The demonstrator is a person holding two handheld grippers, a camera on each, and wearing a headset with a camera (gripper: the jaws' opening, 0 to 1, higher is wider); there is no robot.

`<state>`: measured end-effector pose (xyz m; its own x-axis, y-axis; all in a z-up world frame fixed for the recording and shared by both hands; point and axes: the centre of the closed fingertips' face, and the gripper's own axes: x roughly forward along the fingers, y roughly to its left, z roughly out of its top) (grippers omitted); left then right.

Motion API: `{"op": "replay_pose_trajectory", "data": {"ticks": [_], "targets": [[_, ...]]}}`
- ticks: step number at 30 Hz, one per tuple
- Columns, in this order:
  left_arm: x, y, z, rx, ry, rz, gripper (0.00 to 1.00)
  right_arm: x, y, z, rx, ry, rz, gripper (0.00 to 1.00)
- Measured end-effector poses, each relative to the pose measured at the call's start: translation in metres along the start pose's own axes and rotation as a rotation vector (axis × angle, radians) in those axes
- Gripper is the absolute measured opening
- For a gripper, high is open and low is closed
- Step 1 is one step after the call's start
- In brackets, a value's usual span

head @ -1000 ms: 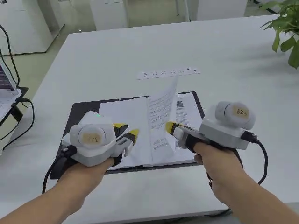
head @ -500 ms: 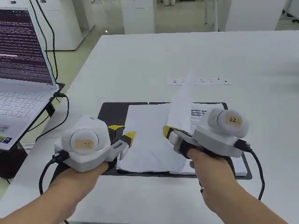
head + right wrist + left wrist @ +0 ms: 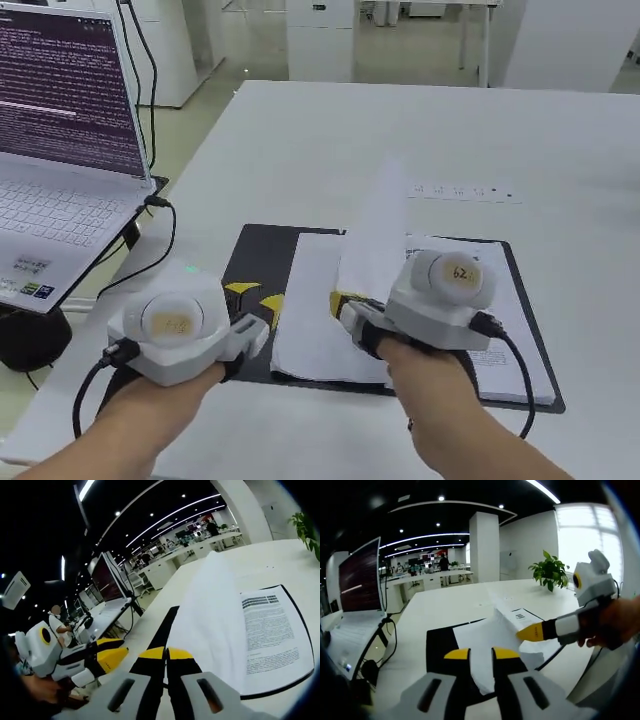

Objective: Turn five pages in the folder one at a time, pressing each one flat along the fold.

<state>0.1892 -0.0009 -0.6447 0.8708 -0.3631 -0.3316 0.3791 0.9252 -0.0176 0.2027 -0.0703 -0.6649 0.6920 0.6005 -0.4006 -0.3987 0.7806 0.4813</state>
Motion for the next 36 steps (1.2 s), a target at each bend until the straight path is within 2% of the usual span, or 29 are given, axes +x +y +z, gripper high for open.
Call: {"op": "replay_pose_trajectory", "data": {"ticks": [10, 19, 24, 31, 36], "targets": [[-0.003, 0.012, -0.009, -0.025, 0.002, 0.005, 0.14, 0.015, 0.01, -0.019, -0.002, 0.047, -0.01, 0.0], [-0.004, 0.018, -0.018, -0.057, -0.002, 0.001, 0.14, 0.033, 0.011, -0.049, -0.046, 0.121, -0.036, 0.0], [-0.005, 0.022, -0.025, -0.074, 0.006, 0.003, 0.13, 0.041, 0.014, -0.065, -0.079, 0.16, -0.032, 0.0], [-0.005, 0.026, -0.035, -0.091, 0.023, 0.004, 0.13, 0.056, 0.01, -0.082, -0.104, 0.208, -0.041, 0.0], [-0.005, 0.028, -0.041, -0.107, 0.038, 0.003, 0.13, 0.064, 0.006, -0.092, -0.092, 0.231, -0.039, 0.0]]}}
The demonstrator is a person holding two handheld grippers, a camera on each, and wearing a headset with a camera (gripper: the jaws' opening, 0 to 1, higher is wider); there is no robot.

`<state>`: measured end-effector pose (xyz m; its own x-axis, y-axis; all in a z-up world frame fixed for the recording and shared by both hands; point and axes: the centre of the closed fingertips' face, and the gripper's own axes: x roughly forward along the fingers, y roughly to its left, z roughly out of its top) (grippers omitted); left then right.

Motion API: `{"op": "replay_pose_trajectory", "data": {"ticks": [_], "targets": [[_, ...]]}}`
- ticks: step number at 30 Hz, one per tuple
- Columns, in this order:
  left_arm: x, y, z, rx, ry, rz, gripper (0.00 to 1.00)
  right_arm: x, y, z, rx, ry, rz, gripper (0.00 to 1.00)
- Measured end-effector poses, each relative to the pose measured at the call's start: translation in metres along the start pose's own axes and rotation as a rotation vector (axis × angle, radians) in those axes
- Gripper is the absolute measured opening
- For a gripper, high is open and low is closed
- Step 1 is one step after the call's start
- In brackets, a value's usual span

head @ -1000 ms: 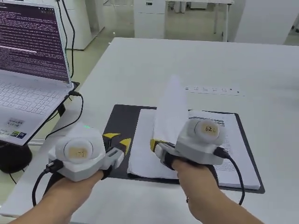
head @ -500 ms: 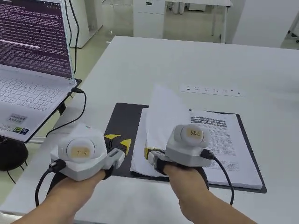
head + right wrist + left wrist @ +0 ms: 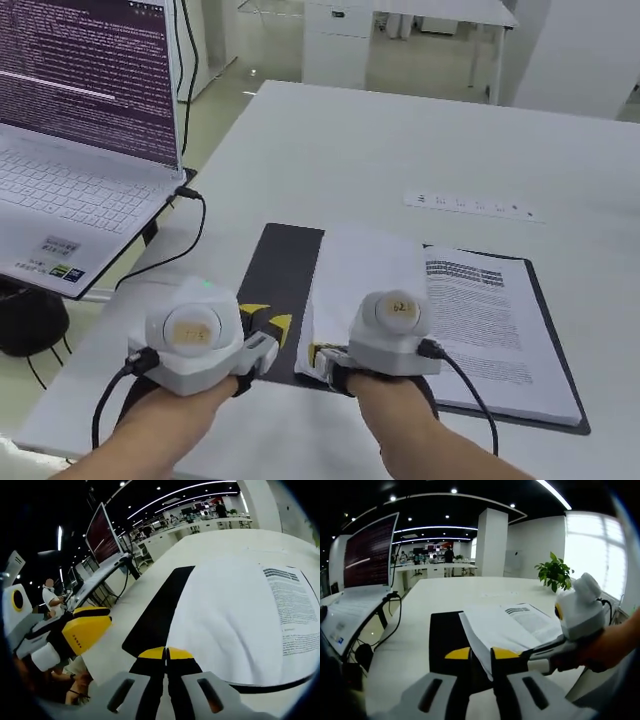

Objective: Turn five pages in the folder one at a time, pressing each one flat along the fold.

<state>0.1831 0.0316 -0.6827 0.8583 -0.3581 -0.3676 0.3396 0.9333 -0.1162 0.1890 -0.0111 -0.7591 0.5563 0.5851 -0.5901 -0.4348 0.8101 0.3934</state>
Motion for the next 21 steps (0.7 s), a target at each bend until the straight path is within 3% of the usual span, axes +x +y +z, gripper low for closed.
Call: {"op": "replay_pose_trajectory", "data": {"ticks": [11, 15, 21], "targets": [[-0.003, 0.009, -0.012, -0.036, 0.022, 0.028, 0.13, 0.015, -0.004, -0.015, 0.049, 0.024, -0.002, 0.0], [0.002, 0.008, -0.017, -0.044, 0.035, 0.028, 0.13, 0.014, 0.001, -0.013, 0.074, 0.005, 0.03, 0.05], [0.016, 0.001, -0.018, -0.039, 0.052, 0.017, 0.13, 0.004, 0.009, -0.012, 0.042, -0.026, 0.074, 0.07]]}}
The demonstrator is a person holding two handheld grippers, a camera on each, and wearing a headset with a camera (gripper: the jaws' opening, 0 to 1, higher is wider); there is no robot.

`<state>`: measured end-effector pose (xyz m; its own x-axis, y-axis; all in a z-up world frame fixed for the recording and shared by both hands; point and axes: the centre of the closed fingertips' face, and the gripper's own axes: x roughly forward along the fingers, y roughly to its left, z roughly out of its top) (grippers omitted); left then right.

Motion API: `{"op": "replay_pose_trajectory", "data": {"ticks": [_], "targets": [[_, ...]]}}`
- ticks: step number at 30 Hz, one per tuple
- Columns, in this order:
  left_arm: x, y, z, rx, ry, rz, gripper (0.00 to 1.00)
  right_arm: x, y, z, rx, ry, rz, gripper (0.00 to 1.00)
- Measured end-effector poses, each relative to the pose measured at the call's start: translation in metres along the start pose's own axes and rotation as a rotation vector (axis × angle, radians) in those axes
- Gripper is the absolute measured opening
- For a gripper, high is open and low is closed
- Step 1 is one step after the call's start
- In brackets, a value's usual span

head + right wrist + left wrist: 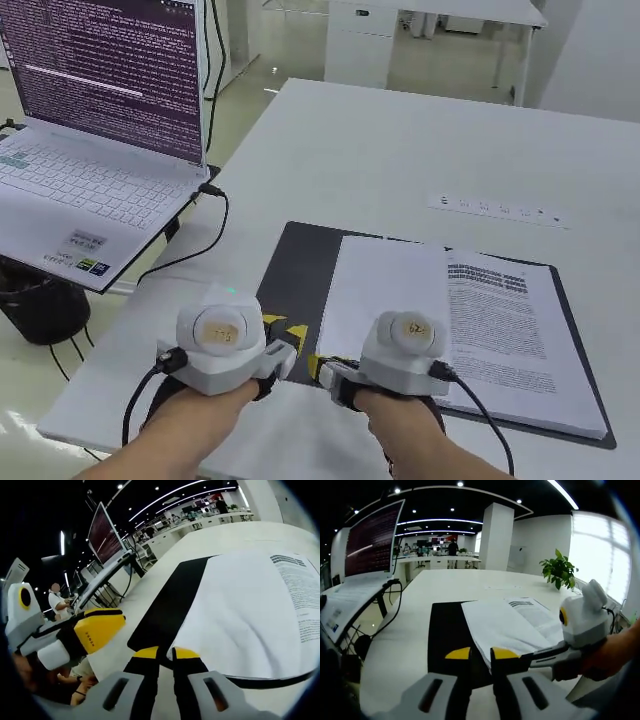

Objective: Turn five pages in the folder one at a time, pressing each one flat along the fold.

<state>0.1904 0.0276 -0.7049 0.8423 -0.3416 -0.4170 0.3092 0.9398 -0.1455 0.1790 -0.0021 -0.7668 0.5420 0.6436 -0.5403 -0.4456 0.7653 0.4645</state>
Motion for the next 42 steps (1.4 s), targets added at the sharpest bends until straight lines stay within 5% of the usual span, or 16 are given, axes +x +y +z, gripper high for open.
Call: {"op": "replay_pose_trajectory", "data": {"ticks": [5, 9, 16, 23, 24, 25, 31, 37, 42], "targets": [[0.013, -0.008, 0.005, 0.003, 0.003, -0.013, 0.13, -0.021, -0.005, 0.016, 0.02, -0.096, -0.001, 0.0], [0.027, -0.023, 0.002, 0.015, 0.024, -0.041, 0.13, -0.039, -0.025, 0.025, 0.042, -0.151, -0.047, 0.0], [0.054, -0.044, -0.035, 0.068, 0.13, -0.07, 0.14, -0.067, -0.077, 0.044, 0.106, -0.245, -0.149, 0.0], [0.055, -0.034, -0.079, 0.087, 0.254, 0.007, 0.15, -0.085, -0.121, 0.054, 0.103, -0.308, -0.219, 0.0], [0.059, -0.031, -0.065, 0.153, 0.151, 0.005, 0.12, -0.085, -0.128, 0.054, 0.096, -0.306, -0.231, 0.0], [0.055, -0.03, -0.074, 0.118, 0.193, 0.013, 0.11, -0.086, -0.133, 0.055, 0.092, -0.307, -0.236, 0.0], [0.054, -0.026, -0.072, 0.041, 0.152, 0.021, 0.05, -0.081, -0.16, 0.064, 0.123, -0.319, -0.255, 0.0], [0.053, -0.027, -0.073, 0.107, 0.134, 0.037, 0.01, -0.068, -0.168, 0.078, 0.096, -0.334, -0.224, 0.0], [0.054, -0.026, -0.072, 0.114, 0.123, 0.046, 0.01, -0.051, -0.177, 0.081, 0.051, -0.299, -0.211, 0.0]]}}
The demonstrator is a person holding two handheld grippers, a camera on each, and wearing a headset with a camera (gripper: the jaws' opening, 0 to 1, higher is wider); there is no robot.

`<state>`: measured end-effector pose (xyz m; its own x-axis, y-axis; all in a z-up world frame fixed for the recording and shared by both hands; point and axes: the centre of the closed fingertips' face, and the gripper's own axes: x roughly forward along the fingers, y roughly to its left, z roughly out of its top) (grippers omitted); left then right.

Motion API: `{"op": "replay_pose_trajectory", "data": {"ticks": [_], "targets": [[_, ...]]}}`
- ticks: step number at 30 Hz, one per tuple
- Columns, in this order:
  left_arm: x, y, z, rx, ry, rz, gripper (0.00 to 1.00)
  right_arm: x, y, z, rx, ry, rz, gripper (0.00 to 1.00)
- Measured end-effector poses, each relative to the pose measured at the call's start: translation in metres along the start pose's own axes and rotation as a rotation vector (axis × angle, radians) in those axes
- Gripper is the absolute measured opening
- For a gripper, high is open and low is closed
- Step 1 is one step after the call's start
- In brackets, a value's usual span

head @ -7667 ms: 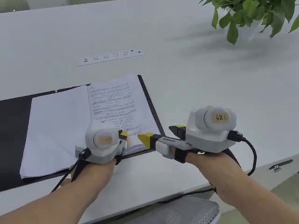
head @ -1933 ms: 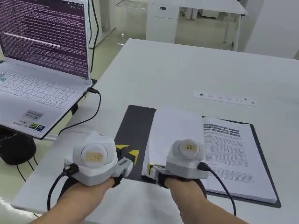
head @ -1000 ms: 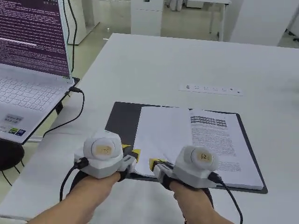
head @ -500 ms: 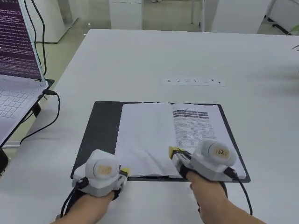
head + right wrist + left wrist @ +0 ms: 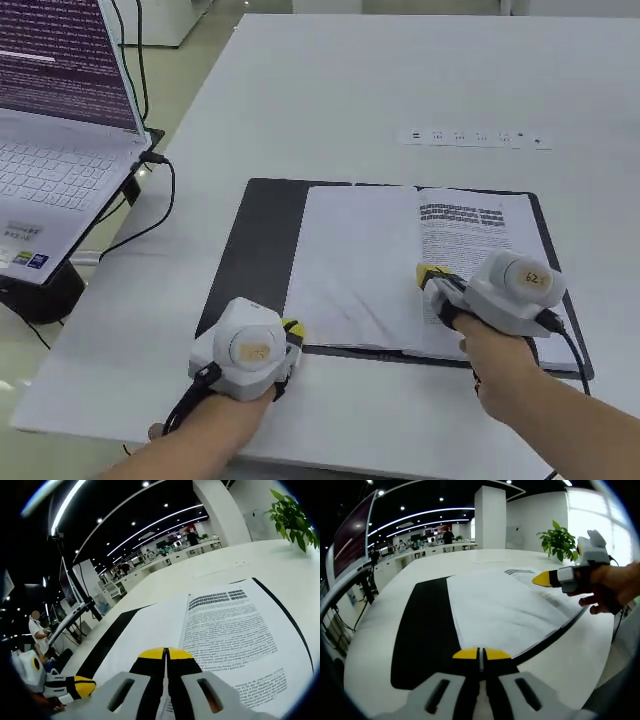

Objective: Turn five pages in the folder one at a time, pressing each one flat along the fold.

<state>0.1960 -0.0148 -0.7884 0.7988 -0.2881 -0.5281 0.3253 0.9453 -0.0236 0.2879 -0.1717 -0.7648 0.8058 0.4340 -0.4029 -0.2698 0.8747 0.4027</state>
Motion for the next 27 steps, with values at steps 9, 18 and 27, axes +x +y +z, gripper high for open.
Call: {"op": "replay_pose_trajectory", "data": {"ticks": [9, 18, 27], "targets": [[0.003, 0.001, -0.002, -0.019, -0.007, 0.006, 0.01, 0.022, -0.011, 0.003, 0.004, 0.001, 0.014, 0.0], [0.005, 0.002, -0.002, -0.014, -0.005, 0.006, 0.01, 0.032, -0.014, 0.009, -0.008, 0.015, 0.013, 0.0], [0.007, 0.002, -0.002, -0.007, -0.002, 0.008, 0.01, 0.038, -0.016, 0.018, 0.002, 0.005, -0.007, 0.0]]}}
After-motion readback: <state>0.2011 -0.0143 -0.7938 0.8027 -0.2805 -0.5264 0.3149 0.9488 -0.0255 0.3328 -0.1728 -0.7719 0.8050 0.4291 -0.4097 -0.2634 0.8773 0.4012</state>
